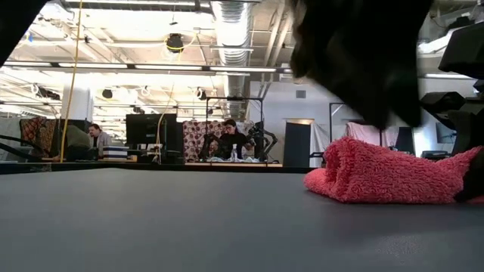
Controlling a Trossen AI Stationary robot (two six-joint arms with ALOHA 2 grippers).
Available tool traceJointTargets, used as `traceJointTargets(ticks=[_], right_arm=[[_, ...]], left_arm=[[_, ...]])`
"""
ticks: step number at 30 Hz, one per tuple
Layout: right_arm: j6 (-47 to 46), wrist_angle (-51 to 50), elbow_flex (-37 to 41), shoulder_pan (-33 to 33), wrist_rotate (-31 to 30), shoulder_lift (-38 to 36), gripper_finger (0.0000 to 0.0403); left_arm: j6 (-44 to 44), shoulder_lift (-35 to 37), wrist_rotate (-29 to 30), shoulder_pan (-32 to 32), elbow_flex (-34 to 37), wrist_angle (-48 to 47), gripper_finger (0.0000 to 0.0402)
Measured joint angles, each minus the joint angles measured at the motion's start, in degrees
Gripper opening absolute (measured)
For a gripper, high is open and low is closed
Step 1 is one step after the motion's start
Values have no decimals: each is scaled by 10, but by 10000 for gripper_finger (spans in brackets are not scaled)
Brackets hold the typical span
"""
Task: Roll towel
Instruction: Roll the pink towel
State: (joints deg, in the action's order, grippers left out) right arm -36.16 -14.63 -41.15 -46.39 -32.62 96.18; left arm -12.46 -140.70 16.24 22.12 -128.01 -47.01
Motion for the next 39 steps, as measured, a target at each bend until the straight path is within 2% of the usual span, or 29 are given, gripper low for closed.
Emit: traceJointTargets(ticks=[5,8,12,18,24,30,34,39], right_arm=[[0,-4,-6,0,0,0,56],[0,0,-11,0,5,1,56],[0,-2,-14,0,4,1,56],[0,-7,-15,0,4,0,56],[-16,-15,-16,0,11,0,56],[-18,-23,-16,0,11,0,56],[-22,-25,-16,0,11,0,56],[-29,-26,-16,0,12,0,56]], left_arm=[[8,0,13,-4,30,30,194],[9,-1,40,-4,35,18,194],[8,1,48,-7,45,26,194],[-8,-9,42,-12,44,21,194],[-44,-33,1,-12,44,6,194],[-99,-36,9,-10,38,-14,192],[-137,-29,8,-10,39,-6,166],[-165,-22,7,-12,40,13,98]])
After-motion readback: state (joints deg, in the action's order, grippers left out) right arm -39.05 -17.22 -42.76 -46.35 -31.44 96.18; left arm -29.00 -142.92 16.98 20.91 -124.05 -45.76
